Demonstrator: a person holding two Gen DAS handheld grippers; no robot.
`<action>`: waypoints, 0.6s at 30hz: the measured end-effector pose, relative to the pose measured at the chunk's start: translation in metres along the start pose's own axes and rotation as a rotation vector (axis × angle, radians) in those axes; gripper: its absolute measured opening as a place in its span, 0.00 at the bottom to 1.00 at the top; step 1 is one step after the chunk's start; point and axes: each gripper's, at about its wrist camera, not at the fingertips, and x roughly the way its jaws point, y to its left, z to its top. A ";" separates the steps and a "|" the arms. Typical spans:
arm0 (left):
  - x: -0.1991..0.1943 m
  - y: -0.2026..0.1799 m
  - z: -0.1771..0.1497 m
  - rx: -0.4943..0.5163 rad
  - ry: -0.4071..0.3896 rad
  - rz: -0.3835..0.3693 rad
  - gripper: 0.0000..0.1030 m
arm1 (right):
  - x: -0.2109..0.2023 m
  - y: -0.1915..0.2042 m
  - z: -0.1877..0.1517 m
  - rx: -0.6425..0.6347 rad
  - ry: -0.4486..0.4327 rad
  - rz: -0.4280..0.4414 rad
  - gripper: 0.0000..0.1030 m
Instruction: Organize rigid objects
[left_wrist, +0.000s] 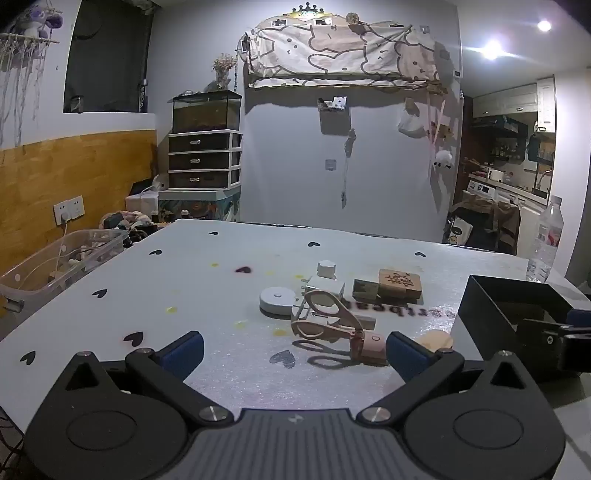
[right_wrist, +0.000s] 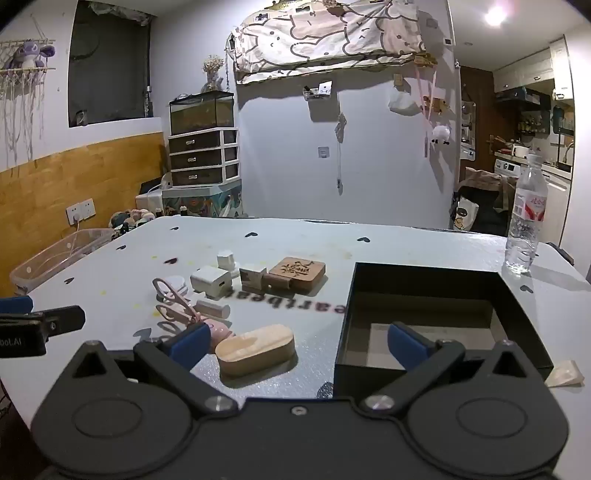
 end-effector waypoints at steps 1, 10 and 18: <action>0.000 0.000 0.000 0.001 0.000 -0.001 1.00 | 0.000 0.000 0.000 -0.001 0.000 0.000 1.00; 0.000 0.000 0.000 0.004 0.002 0.002 1.00 | 0.000 0.000 0.001 0.004 0.000 -0.001 1.00; 0.000 0.000 0.000 0.003 0.003 0.002 1.00 | 0.000 0.000 0.000 0.001 0.001 -0.003 1.00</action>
